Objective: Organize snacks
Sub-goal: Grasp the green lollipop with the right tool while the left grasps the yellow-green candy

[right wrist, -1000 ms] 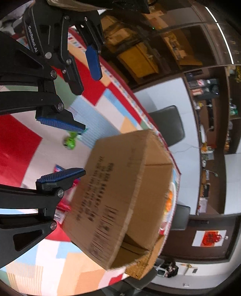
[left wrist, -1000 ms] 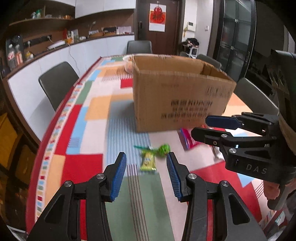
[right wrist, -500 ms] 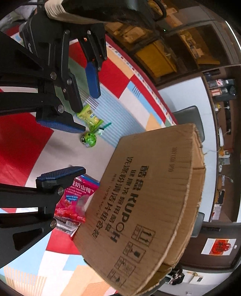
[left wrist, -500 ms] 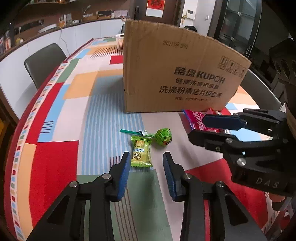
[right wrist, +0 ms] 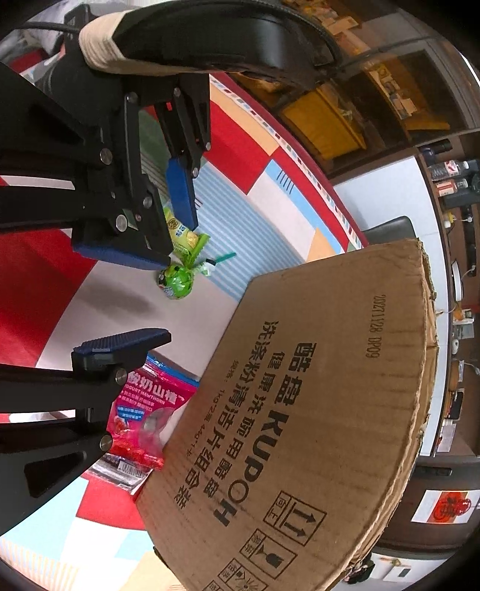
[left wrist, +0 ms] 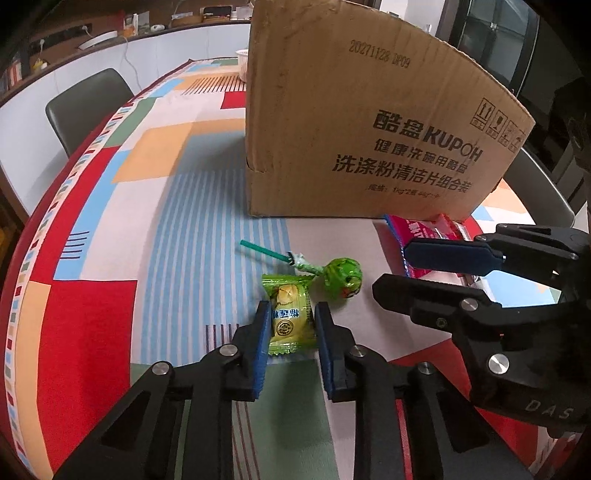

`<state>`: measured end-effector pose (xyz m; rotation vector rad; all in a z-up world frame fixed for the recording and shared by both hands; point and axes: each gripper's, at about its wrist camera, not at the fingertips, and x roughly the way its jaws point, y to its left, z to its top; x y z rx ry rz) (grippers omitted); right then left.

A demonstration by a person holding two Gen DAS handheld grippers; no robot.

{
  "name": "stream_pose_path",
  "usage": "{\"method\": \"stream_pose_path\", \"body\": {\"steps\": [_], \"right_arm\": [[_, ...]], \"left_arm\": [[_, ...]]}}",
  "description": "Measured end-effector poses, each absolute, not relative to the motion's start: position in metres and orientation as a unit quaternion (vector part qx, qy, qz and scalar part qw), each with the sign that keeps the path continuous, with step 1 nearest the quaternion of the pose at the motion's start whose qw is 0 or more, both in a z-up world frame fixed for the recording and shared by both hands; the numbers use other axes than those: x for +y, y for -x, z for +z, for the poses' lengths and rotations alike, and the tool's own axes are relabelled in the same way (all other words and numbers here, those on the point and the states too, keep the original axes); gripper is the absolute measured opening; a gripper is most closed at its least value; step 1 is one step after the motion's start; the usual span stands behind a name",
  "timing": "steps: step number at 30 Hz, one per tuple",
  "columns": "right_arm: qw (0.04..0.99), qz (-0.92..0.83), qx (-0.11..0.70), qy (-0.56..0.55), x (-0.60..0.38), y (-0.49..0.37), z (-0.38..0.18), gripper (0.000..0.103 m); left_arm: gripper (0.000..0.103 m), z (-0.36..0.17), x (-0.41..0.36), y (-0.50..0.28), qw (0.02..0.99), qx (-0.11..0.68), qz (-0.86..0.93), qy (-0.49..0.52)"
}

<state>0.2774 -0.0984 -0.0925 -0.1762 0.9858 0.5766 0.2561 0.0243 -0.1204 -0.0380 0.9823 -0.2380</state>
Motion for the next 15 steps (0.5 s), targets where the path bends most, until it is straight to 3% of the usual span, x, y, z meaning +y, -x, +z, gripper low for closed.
{"method": "stream_pose_path", "body": {"steps": [15], "right_arm": [[0.826, 0.282, 0.480, 0.090, -0.079, -0.290, -0.106, 0.034]], "left_arm": [[0.020, -0.103, 0.051, -0.238, 0.886, 0.456, -0.079, 0.028]]}}
